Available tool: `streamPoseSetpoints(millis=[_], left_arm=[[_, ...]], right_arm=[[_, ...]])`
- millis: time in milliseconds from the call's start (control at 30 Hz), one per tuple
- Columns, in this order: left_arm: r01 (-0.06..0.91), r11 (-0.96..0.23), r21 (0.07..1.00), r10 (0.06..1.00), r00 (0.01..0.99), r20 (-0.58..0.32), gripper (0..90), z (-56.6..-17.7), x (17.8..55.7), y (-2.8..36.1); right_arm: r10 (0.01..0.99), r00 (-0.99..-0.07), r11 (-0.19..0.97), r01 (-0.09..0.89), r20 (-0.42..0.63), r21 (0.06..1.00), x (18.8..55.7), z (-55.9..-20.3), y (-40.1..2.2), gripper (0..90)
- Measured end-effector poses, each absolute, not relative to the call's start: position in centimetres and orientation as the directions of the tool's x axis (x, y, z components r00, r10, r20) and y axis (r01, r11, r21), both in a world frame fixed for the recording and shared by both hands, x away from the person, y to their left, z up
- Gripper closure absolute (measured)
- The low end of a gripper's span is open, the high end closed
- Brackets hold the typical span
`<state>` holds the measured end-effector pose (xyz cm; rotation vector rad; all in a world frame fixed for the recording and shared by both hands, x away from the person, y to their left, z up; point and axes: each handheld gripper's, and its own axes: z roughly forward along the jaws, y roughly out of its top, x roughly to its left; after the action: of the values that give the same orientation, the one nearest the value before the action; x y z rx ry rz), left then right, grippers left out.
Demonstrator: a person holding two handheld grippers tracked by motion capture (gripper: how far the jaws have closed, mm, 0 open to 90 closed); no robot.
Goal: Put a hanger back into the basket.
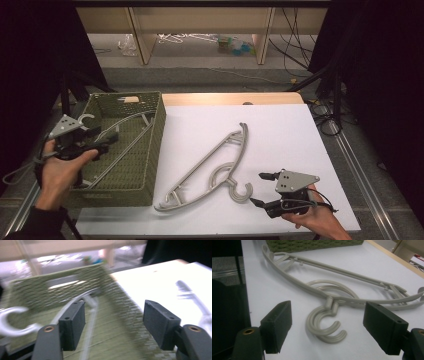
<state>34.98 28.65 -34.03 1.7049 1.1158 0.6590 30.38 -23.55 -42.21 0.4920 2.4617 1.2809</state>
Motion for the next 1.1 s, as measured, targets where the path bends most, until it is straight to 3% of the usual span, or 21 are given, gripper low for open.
streamPoseSetpoints(millis=[67, 433, 867, 1100], left_arm=[[0.359, -0.148, 0.921, 0.878, 0.476, -0.045, 27.7, -34.1, 34.2, 26.8], [0.339, -0.263, 0.903, 0.761, 0.648, -0.022, 24.6, -37.6, 32.4, 18.6], [0.348, -0.333, 0.876, 0.685, 0.728, -0.029, 24.2, -40.6, 30.9, 13.0], [0.335, -0.293, 0.896, 0.672, 0.738, -0.056, 22.9, -42.8, 30.7, 12.0]], right_arm=[[0.466, -0.878, 0.521, 0.171, -0.111, 0.836, 30.5, -42.3, -23.6, 24.2], [0.527, -0.845, 0.477, 0.207, -0.090, 0.854, 30.8, -42.4, -24.0, 23.9], [0.585, -0.810, 0.422, 0.262, -0.039, 0.868, 31.4, -43.2, -24.8, 22.8], [0.627, -0.779, 0.373, 0.275, -0.022, 0.886, 31.4, -43.0, -25.3, 22.4]])
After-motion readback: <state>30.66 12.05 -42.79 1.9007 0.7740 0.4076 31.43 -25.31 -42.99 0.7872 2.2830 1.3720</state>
